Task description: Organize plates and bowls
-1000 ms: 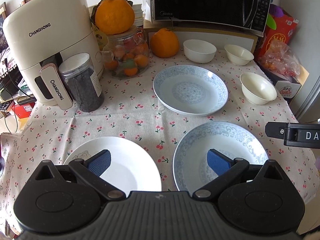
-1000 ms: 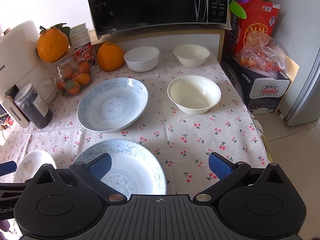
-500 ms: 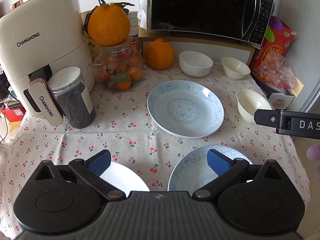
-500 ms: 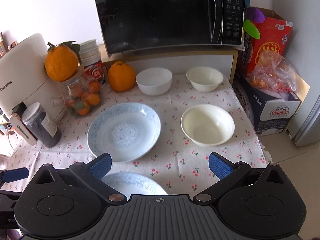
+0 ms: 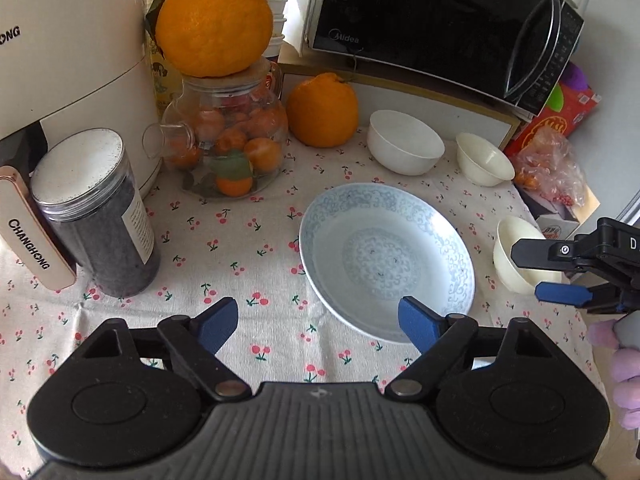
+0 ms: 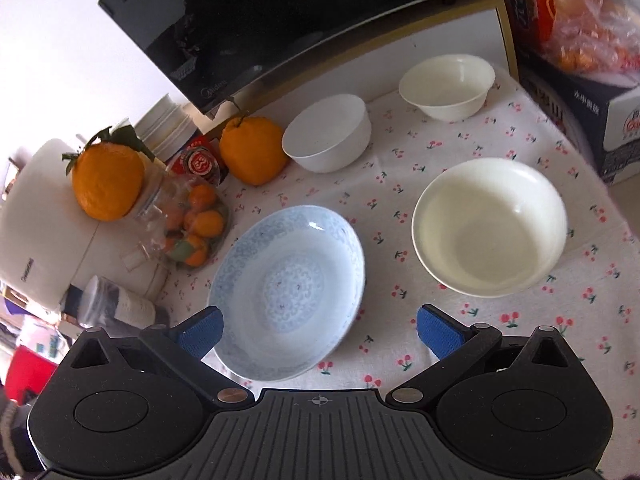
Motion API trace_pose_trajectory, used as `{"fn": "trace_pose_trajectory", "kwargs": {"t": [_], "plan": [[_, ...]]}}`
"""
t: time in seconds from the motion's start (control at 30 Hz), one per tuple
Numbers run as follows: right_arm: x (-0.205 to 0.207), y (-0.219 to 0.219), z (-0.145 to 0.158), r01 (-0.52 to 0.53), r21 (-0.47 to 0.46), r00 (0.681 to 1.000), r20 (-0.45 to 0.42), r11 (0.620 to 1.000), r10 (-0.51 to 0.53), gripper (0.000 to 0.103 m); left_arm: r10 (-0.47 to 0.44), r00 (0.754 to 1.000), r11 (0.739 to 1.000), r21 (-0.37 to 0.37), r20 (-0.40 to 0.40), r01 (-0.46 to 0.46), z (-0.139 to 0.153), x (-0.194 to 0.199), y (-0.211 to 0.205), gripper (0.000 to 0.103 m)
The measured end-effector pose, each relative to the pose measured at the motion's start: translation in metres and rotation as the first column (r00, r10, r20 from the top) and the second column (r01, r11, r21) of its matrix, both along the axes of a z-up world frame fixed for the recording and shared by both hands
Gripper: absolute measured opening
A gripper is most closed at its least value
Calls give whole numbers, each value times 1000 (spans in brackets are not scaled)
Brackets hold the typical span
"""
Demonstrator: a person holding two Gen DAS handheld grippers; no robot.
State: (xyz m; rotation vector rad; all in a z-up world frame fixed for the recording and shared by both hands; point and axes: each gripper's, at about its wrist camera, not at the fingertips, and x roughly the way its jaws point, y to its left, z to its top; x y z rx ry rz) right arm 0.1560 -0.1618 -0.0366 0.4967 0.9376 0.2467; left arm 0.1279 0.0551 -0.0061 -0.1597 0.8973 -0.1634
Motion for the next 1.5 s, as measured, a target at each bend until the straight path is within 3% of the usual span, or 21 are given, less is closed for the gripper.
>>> {"fn": "trace_pose_trajectory", "kwargs": {"t": [0.23,0.4,0.6,0.77,0.83,1.0,1.5], "plan": [[23,-7,-28,70,135,995,-83,988,-59,93,1,1000,996,-94,-28,-4,-18,27,8,55],[35,-5,-45,96,171,991,-106,981,-79,81,4,998,992,-128,-56,-11,-32,41,7,42],[41,-5,-66,154,197,980,-154,968,-125,50,21,995,984,-174,-99,-38,-44,51,5,24],[43,-3,-79,174,197,974,-179,965,-139,26,22,995,993,-115,-100,-34,-50,54,1,15],[42,-2,-81,178,187,973,-180,966,-144,21,25,995,994,-104,-98,-35,-51,53,2,10],[41,-3,-81,177,156,972,-180,972,-148,10,13,995,995,-101,-99,-23,-50,52,3,10],[27,-1,-74,128,95,976,-189,987,-108,10,-38,993,997,-64,-111,31,-46,36,-2,11]]}}
